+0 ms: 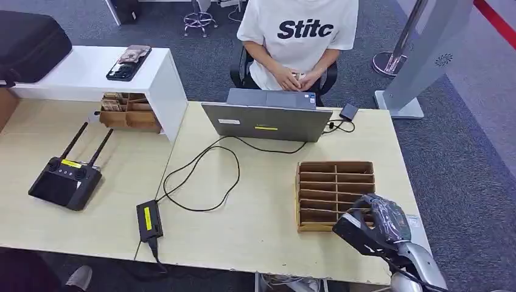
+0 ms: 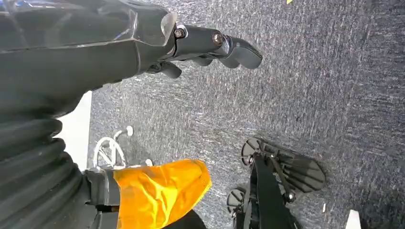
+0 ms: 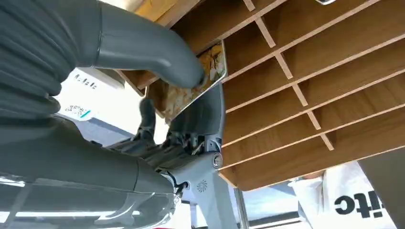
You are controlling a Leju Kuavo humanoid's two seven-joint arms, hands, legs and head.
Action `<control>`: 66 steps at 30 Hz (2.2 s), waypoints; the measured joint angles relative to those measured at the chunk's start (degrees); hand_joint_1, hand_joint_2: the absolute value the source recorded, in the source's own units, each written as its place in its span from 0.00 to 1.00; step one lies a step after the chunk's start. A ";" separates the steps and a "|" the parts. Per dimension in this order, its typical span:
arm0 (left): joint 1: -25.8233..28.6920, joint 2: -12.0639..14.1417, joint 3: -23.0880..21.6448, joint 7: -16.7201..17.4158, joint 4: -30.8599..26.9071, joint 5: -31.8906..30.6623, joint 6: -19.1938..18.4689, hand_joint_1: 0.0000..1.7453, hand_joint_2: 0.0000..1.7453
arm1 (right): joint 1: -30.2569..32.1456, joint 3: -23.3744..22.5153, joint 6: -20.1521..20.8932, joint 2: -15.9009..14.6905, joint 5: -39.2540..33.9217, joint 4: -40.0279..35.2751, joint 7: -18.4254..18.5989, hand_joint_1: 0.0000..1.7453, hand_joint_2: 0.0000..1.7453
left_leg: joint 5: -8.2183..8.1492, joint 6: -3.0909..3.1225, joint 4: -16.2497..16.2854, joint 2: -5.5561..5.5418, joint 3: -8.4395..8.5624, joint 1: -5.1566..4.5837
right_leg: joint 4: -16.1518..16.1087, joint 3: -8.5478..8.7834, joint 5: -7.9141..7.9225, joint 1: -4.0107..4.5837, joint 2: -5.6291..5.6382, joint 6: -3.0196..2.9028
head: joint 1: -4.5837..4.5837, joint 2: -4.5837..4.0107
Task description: Pass the card to the sensor for recognition and then transmit it.
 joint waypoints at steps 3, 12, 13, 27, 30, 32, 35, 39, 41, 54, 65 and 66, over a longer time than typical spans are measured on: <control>0.00 0.00 0.00 0.02 0.00 -0.02 0.00 0.00 1.00 | -0.01 0.00 -0.02 0.00 0.00 0.13 0.00 0.86 1.00 | 0.00 0.00 0.00 0.00 0.00 0.00 | 0.00 0.00 0.00 0.00 0.00 0.00 | 0.02 0.00; 0.00 0.00 0.00 0.00 0.00 0.00 0.00 0.00 1.00 | -0.02 0.00 -0.39 0.00 0.04 0.24 -0.04 0.88 1.00 | 0.00 0.00 0.00 0.00 0.00 0.00 | 0.00 0.00 0.00 0.00 0.00 0.00 | 0.00 0.00; 0.00 0.00 0.00 0.00 0.00 0.00 0.00 0.00 1.00 | -0.02 0.00 -0.52 0.02 0.13 0.20 -0.18 0.88 1.00 | 0.00 0.00 0.00 0.00 0.00 0.00 | 0.00 0.00 0.00 0.00 0.00 0.00 | 0.02 0.00; 0.00 -0.02 0.00 -0.24 0.00 -0.02 0.00 0.00 1.00 | -0.64 0.00 -3.28 0.50 1.57 -10.19 -0.85 0.87 1.00 | 0.01 -0.01 0.00 0.00 -0.01 0.00 | 0.01 0.00 0.00 0.00 0.00 0.00 | 0.02 0.00; 0.00 -0.02 0.00 -0.24 0.00 0.00 -0.04 0.00 1.00 | -1.84 0.00 -3.47 0.70 2.06 -12.22 -0.90 0.89 1.00 | 0.01 -0.01 0.00 0.00 -0.01 0.00 | 0.01 0.01 0.01 0.00 0.00 0.00 | 0.02 0.00; -0.01 -0.02 0.00 -0.24 0.00 -0.02 -0.17 0.00 1.00 | -3.03 0.02 -3.39 0.85 2.10 -13.22 -0.87 0.93 1.00 | 0.02 -0.01 0.00 0.00 -0.01 0.00 | 0.01 0.01 0.01 0.00 0.00 0.00 | 0.02 0.00; -0.03 -0.02 -0.26 -0.24 0.00 0.00 -0.31 0.00 1.00 | -4.30 0.02 -3.37 1.05 2.23 -13.86 -0.85 0.95 1.00 | 0.04 0.01 0.00 -0.01 -0.01 0.00 | 0.02 0.04 0.01 0.00 -0.03 0.01 | 0.02 0.00; -0.08 0.00 -1.05 -0.26 0.00 -0.02 -0.72 0.00 1.00 | -7.64 0.90 -2.56 1.05 2.25 -13.35 -1.09 1.00 1.00 | 0.04 0.01 0.00 0.10 -0.02 0.00 | 0.06 0.01 0.04 0.00 0.07 -0.01 | 0.00 0.00; -0.28 0.02 -1.49 -0.31 0.00 -0.02 -0.94 0.00 1.00 | -11.02 1.22 -1.27 1.03 2.10 -11.93 -1.09 0.99 1.00 | 0.04 0.00 0.00 0.13 0.02 0.00 | 0.05 0.01 0.05 0.00 0.10 0.00 | 0.00 0.00; -0.84 0.61 -6.25 -0.31 0.00 -0.02 -2.40 0.00 1.00 | -38.32 6.01 2.71 -0.39 2.99 15.31 3.06 1.00 1.00 | 0.23 -0.06 0.02 0.09 -0.01 0.00 | 0.13 -0.05 0.21 0.00 0.09 -0.07 | 0.02 0.00; -0.94 0.83 -8.20 -0.42 -0.04 -0.02 -2.58 0.00 1.00 | -48.36 7.34 2.14 0.63 5.18 30.08 5.33 1.00 1.00 | 0.22 -0.06 0.02 0.08 -0.03 0.00 | 0.13 -0.08 0.20 0.00 0.08 -0.07 | 0.02 0.00; -0.93 0.87 -8.20 -0.31 -0.04 -0.02 -2.56 0.00 1.00 | -48.63 7.34 1.84 0.76 5.22 30.77 5.29 1.00 1.00 | 0.22 -0.06 0.02 0.08 -0.03 0.00 | 0.13 -0.08 0.20 0.00 0.08 -0.07 | 0.02 0.00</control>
